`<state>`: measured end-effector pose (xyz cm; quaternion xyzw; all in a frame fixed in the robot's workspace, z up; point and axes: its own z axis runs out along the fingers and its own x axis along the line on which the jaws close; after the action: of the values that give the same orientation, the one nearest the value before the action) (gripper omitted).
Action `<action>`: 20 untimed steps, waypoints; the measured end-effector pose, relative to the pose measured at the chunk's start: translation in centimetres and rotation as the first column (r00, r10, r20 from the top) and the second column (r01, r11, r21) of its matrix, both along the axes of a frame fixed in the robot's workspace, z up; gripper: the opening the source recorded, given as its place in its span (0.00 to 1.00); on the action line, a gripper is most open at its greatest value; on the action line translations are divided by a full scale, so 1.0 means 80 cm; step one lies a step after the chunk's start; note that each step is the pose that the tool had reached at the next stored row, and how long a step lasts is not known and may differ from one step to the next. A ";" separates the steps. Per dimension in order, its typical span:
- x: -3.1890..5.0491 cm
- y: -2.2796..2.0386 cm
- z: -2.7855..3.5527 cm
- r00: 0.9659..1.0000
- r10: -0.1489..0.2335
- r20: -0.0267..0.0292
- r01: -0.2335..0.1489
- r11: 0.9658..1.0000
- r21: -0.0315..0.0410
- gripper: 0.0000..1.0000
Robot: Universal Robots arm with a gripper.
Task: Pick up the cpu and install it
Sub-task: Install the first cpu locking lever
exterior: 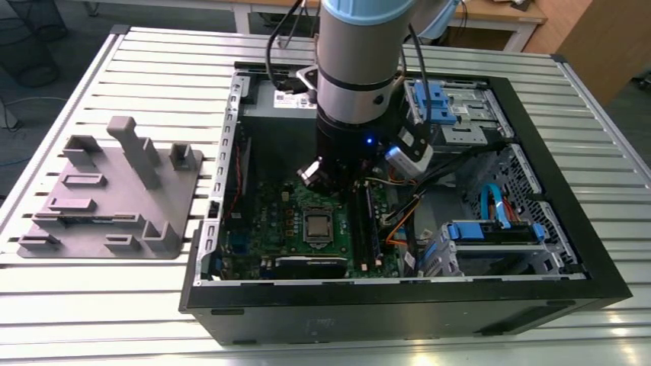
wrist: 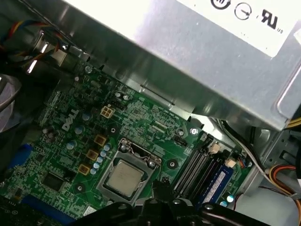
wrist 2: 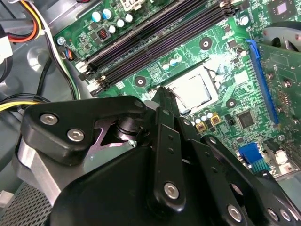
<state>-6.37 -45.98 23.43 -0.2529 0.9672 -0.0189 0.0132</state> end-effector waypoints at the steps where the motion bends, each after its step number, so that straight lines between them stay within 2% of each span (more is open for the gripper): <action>1: 0.000 -0.0006 -0.0004 1.000 -0.001 0.000 0.001 1.000 0.000 0.11; 6: 0.000 -0.0025 -0.0025 1.000 -0.008 0.000 0.008 1.000 -0.002 0.11; 14: 0.000 -0.0084 -0.0059 1.000 -0.022 0.000 0.022 1.000 -0.002 0.11; 20: 0.000 -0.0094 -0.0095 0.999 -0.032 0.000 0.032 0.999 -0.002 0.11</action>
<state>-6.37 -46.73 22.67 -0.2376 0.9711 -0.0202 0.0125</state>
